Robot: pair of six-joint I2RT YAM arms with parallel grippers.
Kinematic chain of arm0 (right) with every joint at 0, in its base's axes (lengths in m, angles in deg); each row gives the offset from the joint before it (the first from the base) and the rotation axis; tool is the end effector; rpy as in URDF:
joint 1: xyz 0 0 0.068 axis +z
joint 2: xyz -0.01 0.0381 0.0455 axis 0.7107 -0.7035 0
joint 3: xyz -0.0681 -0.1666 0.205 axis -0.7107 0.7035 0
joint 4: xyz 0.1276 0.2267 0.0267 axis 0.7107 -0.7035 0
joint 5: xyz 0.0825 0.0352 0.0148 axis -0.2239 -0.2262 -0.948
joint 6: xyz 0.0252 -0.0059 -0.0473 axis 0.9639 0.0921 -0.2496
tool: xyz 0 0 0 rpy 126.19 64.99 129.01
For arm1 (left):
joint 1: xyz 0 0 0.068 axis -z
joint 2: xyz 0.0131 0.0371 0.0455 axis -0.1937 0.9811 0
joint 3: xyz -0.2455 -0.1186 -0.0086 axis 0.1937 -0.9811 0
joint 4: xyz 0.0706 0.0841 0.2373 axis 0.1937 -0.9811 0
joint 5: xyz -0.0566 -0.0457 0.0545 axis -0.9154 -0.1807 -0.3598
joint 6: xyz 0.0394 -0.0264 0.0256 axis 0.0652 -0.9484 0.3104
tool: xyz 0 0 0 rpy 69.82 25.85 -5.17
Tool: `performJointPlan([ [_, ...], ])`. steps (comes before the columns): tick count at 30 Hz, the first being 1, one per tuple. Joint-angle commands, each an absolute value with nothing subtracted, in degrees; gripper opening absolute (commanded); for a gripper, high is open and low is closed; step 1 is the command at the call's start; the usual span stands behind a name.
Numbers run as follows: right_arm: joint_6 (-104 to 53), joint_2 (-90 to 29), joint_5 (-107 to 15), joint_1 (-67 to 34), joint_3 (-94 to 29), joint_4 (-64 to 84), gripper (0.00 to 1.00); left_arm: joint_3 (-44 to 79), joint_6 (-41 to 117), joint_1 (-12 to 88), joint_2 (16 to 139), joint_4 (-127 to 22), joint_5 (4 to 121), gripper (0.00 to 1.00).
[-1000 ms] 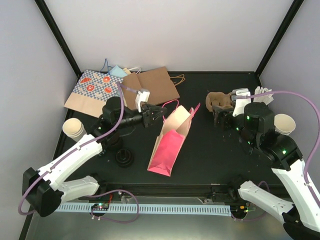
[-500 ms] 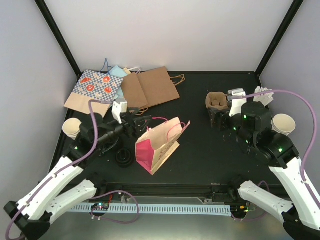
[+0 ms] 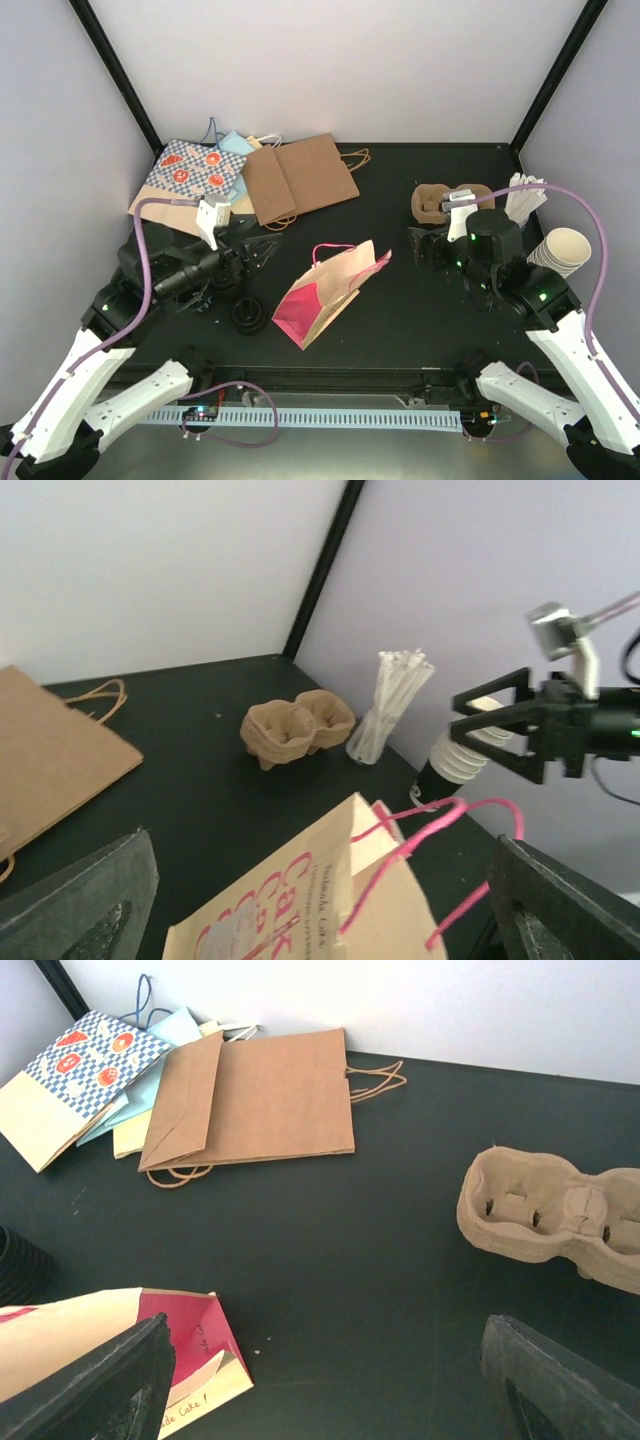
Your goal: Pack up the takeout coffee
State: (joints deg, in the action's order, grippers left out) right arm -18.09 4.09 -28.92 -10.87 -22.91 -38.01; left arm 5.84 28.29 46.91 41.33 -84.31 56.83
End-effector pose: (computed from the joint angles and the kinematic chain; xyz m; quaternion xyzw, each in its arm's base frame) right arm 0.1236 0.0776 0.3899 -0.1098 0.8552 0.1423 0.4861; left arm 0.1014 -0.0833 0.4083 0.1723 0.7375 -0.3883 0.5250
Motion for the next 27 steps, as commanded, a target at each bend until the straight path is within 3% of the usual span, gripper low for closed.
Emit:
performJointPlan([
  [1,-17.05,4.98,-30.03,-10.64,-21.78,-37.03,0.86,12.97,30.46,47.79,44.46,-91.86,48.54,0.9],
  [4,-16.64,5.08,-30.5,-10.66,-21.01,-36.86,0.86,14.45,30.84,51.84,46.0,-91.78,48.1,0.87],
  [15,-14.74,5.68,-31.04,-10.66,-18.93,-36.41,0.87,25.75,34.62,78.23,57.44,-96.39,69.3,0.85],
  [19,-9.93,5.55,-25.73,-10.65,-18.79,-37.52,0.89,27.83,34.4,80.51,60.42,-97.58,71.88,0.85],
  [21,-10.52,5.67,-26.24,-10.66,-18.53,-37.36,0.99,28.42,33.99,80.96,61.79,-97.85,72.05,0.85],
  [27,-10.51,10.18,-22.94,-10.66,-9.4,-30.84,1.0,31.59,33.16,83.36,67.09,-99.48,75.13,0.87],
])
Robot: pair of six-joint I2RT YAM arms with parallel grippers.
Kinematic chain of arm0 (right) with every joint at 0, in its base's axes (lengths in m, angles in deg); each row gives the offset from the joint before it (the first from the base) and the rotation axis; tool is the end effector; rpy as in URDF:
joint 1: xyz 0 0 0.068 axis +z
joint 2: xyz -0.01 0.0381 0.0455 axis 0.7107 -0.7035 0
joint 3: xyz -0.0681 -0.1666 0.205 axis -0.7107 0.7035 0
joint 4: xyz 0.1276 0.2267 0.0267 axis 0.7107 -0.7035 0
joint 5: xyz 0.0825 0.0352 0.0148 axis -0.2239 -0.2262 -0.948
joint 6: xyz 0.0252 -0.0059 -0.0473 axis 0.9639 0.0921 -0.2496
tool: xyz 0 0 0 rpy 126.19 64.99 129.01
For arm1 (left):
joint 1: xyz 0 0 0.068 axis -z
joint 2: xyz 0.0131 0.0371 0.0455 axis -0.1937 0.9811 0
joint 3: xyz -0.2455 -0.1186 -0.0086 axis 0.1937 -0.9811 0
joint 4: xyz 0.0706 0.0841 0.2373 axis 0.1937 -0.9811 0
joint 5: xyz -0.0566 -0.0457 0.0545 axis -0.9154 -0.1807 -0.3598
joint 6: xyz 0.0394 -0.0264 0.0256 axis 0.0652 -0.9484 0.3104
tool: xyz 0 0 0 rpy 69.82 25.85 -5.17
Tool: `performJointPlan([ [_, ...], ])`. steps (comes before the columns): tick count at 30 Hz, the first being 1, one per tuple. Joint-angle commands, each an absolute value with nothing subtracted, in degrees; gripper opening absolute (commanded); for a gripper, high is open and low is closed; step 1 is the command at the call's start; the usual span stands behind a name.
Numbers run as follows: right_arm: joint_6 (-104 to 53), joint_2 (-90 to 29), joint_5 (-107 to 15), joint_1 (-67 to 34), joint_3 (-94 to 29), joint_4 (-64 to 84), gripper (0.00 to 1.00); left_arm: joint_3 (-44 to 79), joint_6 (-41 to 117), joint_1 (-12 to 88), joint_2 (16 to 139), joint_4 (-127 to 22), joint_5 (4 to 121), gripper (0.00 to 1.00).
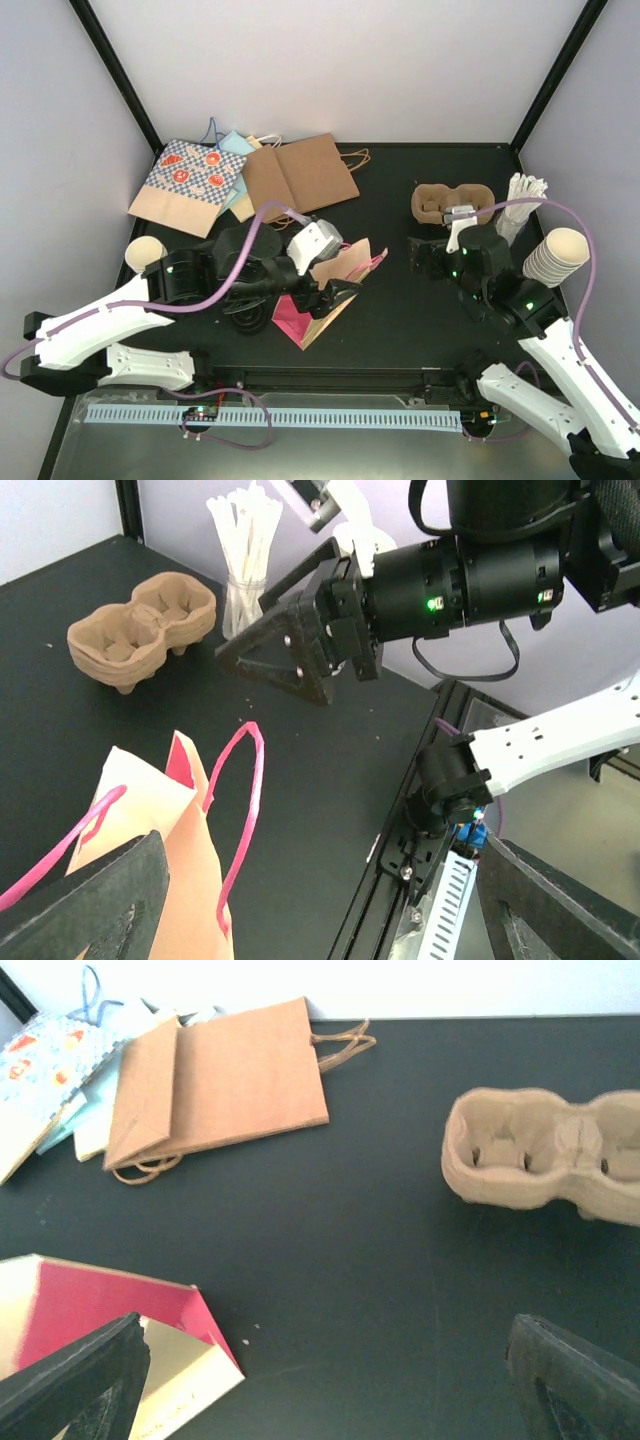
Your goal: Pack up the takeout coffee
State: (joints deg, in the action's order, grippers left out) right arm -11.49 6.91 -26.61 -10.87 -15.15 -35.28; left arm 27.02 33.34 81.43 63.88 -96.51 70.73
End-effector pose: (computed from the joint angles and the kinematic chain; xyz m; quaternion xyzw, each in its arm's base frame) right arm 0.1239 0.0762 0.3586 -0.0530 0.8689 0.1457 0.4701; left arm 0.0705 -0.1961 0.4436 0.3767 0.7401 -0.3807 0.4067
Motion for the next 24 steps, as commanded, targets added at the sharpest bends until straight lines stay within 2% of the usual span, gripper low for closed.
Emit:
performJointPlan([
  [1,-10.61,10.89,-23.03,-10.66,-8.01,-30.32,1.0,32.62,33.36,83.89,68.1,-100.48,76.33,0.87],
  [7,-7.21,6.16,-19.2,-10.7,-5.25,-32.75,1.0,41.94,34.23,85.65,74.63,-110.2,81.17,0.87],
  [11,-4.62,5.1,-20.5,-10.91,-5.1,-31.74,1.0,48.27,33.84,86.33,80.21,-116.51,82.63,0.82],
  [17,-0.74,5.15,-27.32,-13.6,-1.19,-28.43,1.0,52.49,32.86,86.91,85.15,-119.85,82.5,0.8],
  [21,0.26,5.02,-30.53,-15.59,1.06,-27.03,1.0,55.81,32.84,86.91,88.83,-122.55,83.94,0.73],
  [24,0.23,5.7,-30.42,-15.76,1.41,-27.23,1.0,58.85,32.7,86.91,91.45,-124.92,85.99,0.72],
])
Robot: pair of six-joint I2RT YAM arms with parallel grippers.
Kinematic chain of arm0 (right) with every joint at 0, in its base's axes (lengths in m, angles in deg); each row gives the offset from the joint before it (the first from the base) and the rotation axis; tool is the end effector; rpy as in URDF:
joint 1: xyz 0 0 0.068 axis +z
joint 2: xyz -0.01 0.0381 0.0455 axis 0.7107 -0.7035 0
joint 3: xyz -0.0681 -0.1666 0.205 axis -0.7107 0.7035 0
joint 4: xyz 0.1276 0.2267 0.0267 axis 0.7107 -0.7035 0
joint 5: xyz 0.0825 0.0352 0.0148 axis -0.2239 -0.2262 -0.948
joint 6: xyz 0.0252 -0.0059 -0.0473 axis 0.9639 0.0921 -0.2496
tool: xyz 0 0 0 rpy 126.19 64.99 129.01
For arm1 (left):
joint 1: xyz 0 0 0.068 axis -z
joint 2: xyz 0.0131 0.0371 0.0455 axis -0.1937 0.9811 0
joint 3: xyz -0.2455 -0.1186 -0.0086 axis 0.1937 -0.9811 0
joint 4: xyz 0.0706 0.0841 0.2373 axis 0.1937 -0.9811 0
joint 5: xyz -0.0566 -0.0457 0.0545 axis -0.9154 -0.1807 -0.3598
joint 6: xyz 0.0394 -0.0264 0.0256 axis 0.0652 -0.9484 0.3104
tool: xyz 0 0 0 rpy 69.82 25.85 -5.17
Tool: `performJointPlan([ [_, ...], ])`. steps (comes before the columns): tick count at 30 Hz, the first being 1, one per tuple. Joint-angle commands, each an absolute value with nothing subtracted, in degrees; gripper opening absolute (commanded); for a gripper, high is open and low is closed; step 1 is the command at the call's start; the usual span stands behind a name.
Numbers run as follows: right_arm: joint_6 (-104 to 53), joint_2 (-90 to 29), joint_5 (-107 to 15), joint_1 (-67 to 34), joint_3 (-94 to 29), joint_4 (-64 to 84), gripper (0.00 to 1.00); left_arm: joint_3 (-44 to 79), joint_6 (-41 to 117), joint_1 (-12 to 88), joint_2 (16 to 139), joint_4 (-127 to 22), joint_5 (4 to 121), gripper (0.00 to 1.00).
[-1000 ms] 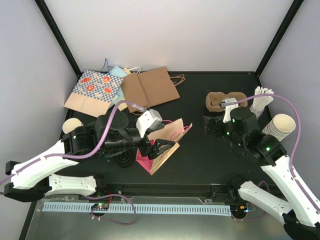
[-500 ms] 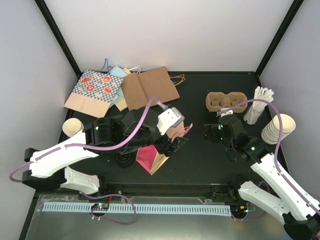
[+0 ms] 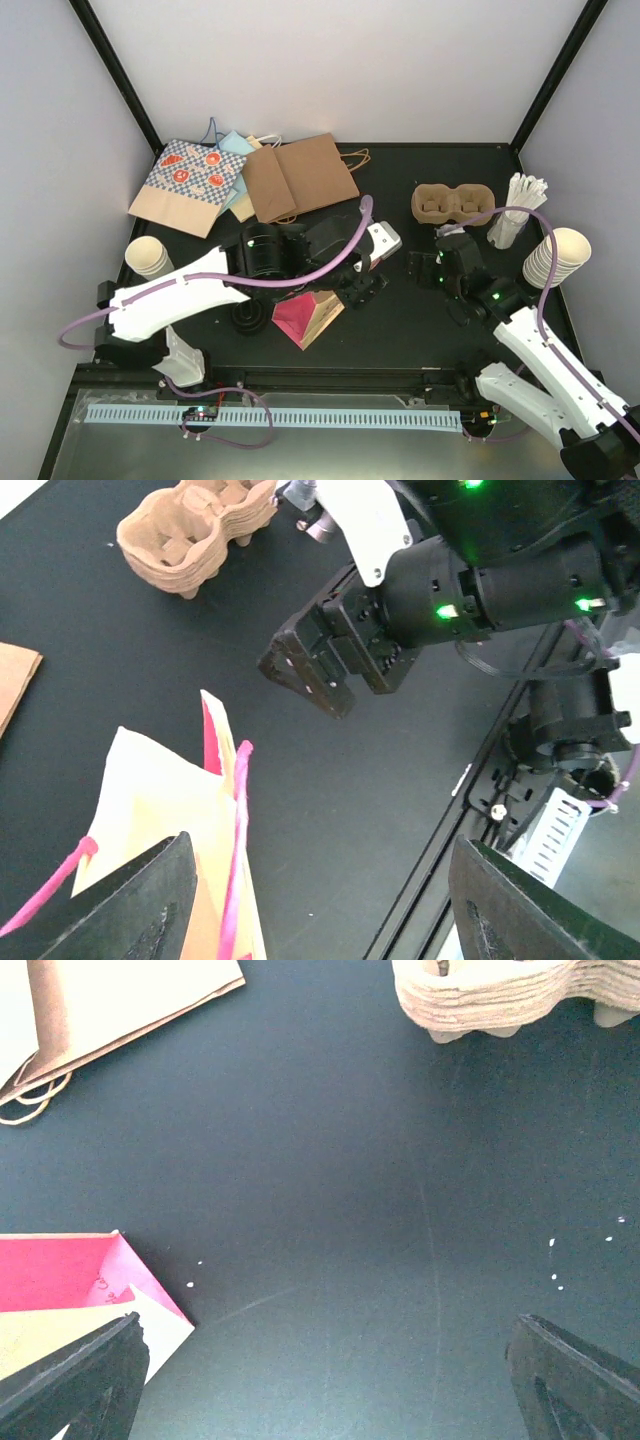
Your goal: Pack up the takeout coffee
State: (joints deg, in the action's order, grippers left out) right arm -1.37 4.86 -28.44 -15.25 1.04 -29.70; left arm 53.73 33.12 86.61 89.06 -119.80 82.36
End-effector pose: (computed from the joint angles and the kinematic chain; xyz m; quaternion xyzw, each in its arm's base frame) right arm 0.1444 0.0765 0.2706 0.0412 0.9182 0.1275 0.3727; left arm 0.0805 -0.2811 0.4456 0.4162 0.8167 -0.2132 0.3380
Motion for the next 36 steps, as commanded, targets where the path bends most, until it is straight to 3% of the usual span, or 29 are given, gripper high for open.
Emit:
performJointPlan([
  [1,0.1,6.04,-30.4,-15.83,1.5,-27.28,1.0,59.69,32.78,86.87,92.11,-125.25,86.85,0.71],
  [10,-0.12,8.13,-29.65,-15.87,1.33,-28.24,1.0,64.9,30.59,86.16,97.46,-130.84,91.13,0.59],
  [16,0.08,8.18,-30.34,-15.93,1.38,-28.25,1.0,64.91,29.52,84.86,97.6,-131.21,90.21,0.34],
  [21,0.3,8.06,-31.79,-15.93,1.59,-27.79,1.0,64.99,29.74,84.5,97.49,-130.84,89.22,0.03],
  [36,-0.58,8.17,-48.45,-15.93,8.3,-22.73,1.0,64.86,31.53,82.84,93.23,-129.2,90.59,0.02],
])
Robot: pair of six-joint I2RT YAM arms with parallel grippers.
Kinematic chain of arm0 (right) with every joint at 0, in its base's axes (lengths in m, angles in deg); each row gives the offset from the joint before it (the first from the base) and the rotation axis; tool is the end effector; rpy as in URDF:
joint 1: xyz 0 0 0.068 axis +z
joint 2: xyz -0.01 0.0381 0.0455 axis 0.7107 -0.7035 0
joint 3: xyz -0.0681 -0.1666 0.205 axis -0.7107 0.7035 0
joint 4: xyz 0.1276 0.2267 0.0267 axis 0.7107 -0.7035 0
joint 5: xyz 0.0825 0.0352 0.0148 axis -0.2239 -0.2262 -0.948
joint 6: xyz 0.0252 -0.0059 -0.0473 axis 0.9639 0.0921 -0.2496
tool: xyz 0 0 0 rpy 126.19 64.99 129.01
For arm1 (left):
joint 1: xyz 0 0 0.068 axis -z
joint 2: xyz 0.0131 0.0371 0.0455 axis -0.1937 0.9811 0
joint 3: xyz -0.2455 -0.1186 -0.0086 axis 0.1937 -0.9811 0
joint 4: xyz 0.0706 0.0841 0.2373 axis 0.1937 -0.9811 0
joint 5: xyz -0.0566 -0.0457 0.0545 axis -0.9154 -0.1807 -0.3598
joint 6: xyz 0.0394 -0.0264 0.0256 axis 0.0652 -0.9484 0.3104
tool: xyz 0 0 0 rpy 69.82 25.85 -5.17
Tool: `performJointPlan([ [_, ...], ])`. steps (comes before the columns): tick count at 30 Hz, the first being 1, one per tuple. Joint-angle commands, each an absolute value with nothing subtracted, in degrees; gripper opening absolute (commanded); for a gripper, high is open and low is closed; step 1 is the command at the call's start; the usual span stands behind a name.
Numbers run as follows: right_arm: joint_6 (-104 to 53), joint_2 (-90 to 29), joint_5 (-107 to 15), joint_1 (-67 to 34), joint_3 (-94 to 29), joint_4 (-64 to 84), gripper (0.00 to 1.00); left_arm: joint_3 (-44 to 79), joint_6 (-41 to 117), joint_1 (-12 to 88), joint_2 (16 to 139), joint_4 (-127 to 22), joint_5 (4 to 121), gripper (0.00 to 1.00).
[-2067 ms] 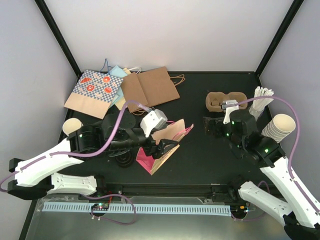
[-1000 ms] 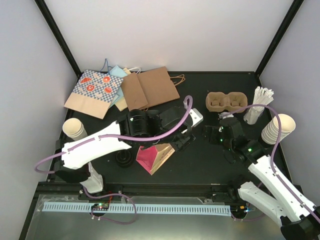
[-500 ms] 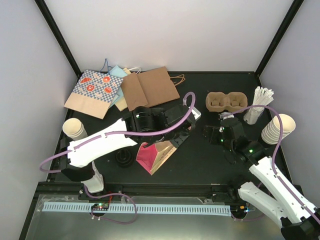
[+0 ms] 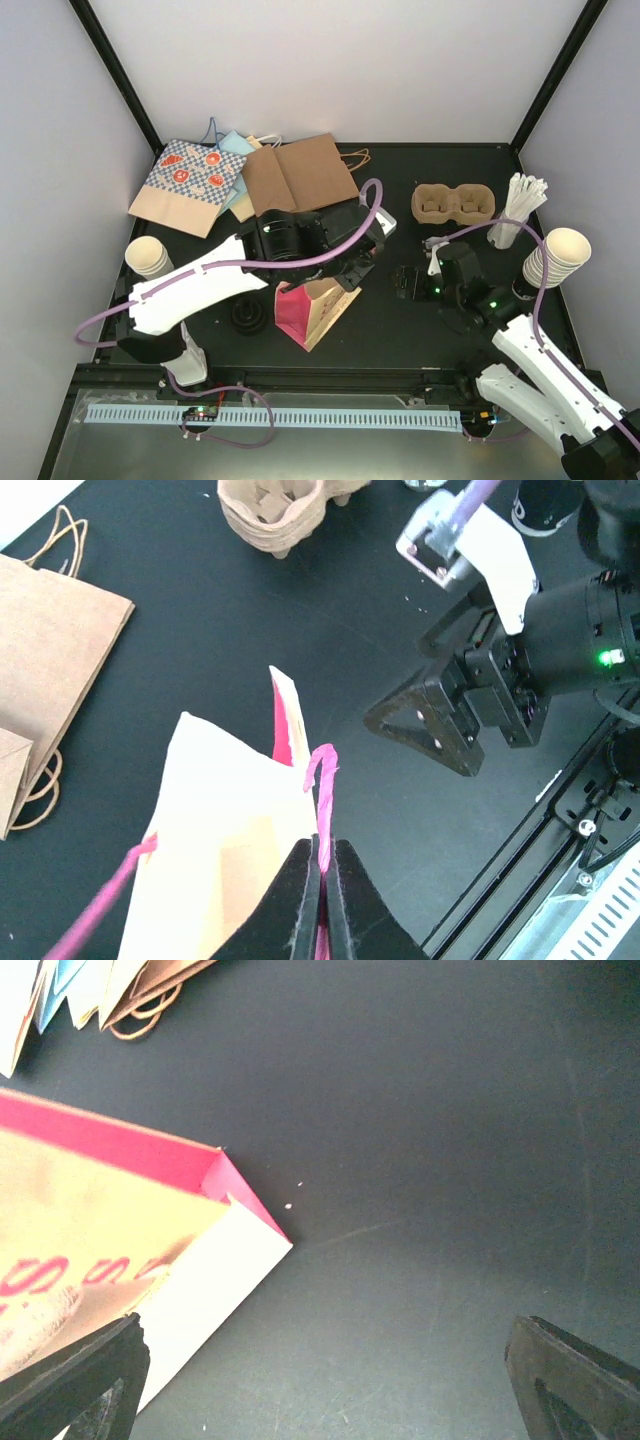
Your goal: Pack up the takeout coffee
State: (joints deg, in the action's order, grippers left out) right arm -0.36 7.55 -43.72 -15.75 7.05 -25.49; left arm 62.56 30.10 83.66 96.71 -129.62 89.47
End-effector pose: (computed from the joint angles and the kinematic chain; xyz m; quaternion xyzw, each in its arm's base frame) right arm 0.1359 0.0809 0.2483 0.0014 0.9181 0.2388 0.3163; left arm 0.1047 -0.2937 0.4392 0.3703 0.8597 -0.1187 0.3312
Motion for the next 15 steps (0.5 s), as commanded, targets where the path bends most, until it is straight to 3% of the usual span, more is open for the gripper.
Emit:
performJointPlan([
  [1,-0.23,8.25,-49.49,-15.93,8.96,-22.18,0.99,64.78,31.78,82.62,92.8,-129.09,90.56,0.01],
  [7,3.62,9.85,-58.39,-15.93,15.01,-14.59,0.97,63.44,33.1,81.08,90.27,-128.44,89.58,0.02],
  [15,7.06,11.62,-60.95,-15.92,20.09,-9.45,0.91,61.65,34.08,79.71,87.82,-127.9,88.77,0.02],
])
